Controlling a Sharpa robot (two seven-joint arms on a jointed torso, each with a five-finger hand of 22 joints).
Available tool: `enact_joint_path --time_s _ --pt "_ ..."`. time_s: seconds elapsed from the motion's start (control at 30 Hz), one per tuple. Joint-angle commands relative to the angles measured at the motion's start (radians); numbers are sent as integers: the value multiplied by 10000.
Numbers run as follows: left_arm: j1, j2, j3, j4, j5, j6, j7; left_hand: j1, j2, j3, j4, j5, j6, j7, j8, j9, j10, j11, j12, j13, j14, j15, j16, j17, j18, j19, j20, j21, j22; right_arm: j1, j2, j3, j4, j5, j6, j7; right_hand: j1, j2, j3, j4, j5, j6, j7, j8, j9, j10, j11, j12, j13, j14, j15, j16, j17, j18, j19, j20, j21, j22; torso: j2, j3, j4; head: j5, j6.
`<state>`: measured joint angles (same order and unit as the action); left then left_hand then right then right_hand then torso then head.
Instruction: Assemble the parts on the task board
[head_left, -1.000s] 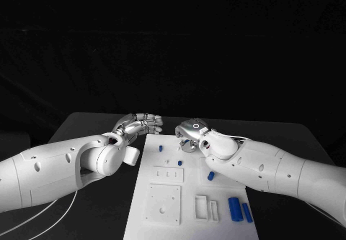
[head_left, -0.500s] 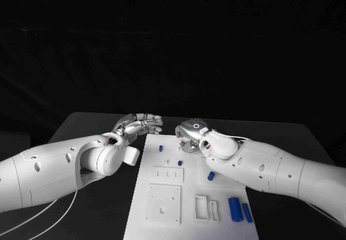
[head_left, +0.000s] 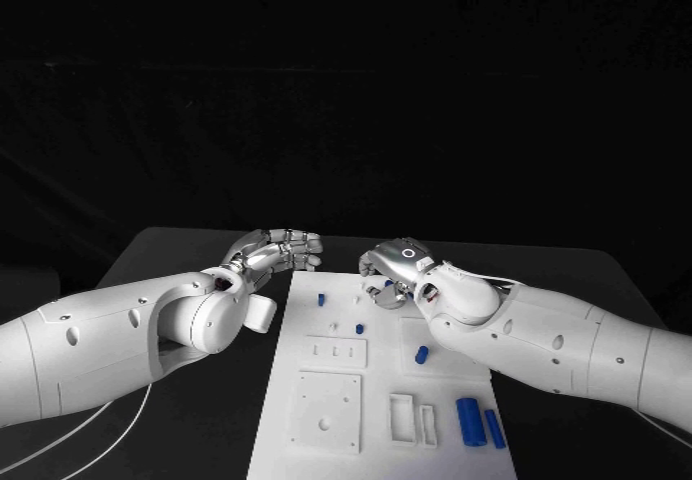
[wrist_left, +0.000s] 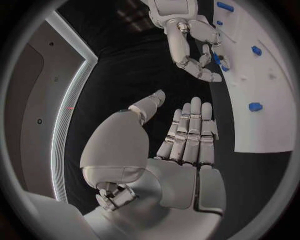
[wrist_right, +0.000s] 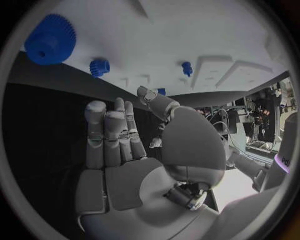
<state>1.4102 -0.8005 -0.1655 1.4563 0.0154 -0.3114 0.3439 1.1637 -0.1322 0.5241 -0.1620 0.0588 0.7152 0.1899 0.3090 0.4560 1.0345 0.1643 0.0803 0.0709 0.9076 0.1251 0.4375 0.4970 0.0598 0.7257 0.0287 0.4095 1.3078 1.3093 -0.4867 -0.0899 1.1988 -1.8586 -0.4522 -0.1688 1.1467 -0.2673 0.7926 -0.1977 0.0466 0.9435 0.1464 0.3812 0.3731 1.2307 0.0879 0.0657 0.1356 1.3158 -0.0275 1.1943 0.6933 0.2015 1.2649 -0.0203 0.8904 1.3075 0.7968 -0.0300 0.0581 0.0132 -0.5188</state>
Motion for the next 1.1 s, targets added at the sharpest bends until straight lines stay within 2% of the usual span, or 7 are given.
enact_joint_path --time_s 0.03,0.3,0.47,0.67,0.87,1.03,1.1 --pt "21 -22 11 5 -43 69 94 -112 -9 12 -55 41 72 102 -55 -10 55 -16 -48 -8 11 50 -50 14 77 -33 5 21 200 34 -238 137 395 366 -229 172 -24 -137 -88 58 40 -100 15 -71 -26 -100 30 -10 -20 -118 49 42 -20 603 79 -90 40 141 -1 4 -15 -9 37" --pt "21 -76 11 -13 -47 71 97 -114 -11 16 -64 41 75 100 -55 -12 57 -16 -51 -8 11 51 -52 16 77 -34 6 22 200 121 -993 581 936 770 -242 361 -47 -189 -262 143 43 -174 48 -115 -43 -159 45 2 -24 -129 64 51 -56 603 65 -87 28 139 2 14 -29 -47 122" --pt "21 -64 10 -68 -47 78 99 -116 -12 18 -70 41 76 99 -55 -13 60 -16 -52 -7 12 51 -54 18 77 -34 6 23 200 183 -1308 664 955 1365 95 672 -48 -196 -366 175 45 -225 69 -144 -54 -167 45 12 -18 -134 65 59 -73 603 56 -87 24 141 14 10 -31 -58 164" --pt "19 -32 8 -139 -47 92 93 -118 -11 20 -71 41 77 99 -55 -13 61 -17 -53 -7 13 51 -55 19 77 -34 6 23 200 203 -1392 744 591 2367 520 1033 1 -144 -499 197 47 -390 138 -232 -89 -116 27 46 11 -140 47 74 -98 603 44 -92 19 144 28 7 -7 -88 181" --pt "19 -26 8 -147 -47 103 87 -122 -7 23 -74 41 78 98 -56 -15 62 -17 -55 -7 15 51 -56 20 77 -33 7 24 200 212 -1355 790 340 2336 851 1243 182 -24 -554 118 58 -467 172 -266 -100 4 -26 90 79 -153 -5 86 -123 603 14 -108 10 149 19 -3 16 -102 176" --pt "19 -42 7 -139 -47 110 83 -126 -4 25 -78 41 79 98 -56 -16 63 -17 -58 -8 16 51 -58 22 77 -32 7 25 200 221 -1259 788 225 1406 1226 1329 366 34 -538 -6 55 -439 160 -246 -91 48 -37 91 127 -163 -15 93 -149 603 -23 -99 3 158 13 -13 5 -110 178" --pt "19 -40 7 -141 -47 111 82 -127 -4 27 -80 41 79 97 -56 -17 63 -18 -59 -8 16 51 -58 22 77 -32 7 25 200 221 -1192 785 165 1076 1227 1370 411 30 -541 -48 46 -418 129 -232 -84 60 -38 89 143 -165 -14 96 -157 603 -35 -87 4 163 15 -15 3 -116 176"
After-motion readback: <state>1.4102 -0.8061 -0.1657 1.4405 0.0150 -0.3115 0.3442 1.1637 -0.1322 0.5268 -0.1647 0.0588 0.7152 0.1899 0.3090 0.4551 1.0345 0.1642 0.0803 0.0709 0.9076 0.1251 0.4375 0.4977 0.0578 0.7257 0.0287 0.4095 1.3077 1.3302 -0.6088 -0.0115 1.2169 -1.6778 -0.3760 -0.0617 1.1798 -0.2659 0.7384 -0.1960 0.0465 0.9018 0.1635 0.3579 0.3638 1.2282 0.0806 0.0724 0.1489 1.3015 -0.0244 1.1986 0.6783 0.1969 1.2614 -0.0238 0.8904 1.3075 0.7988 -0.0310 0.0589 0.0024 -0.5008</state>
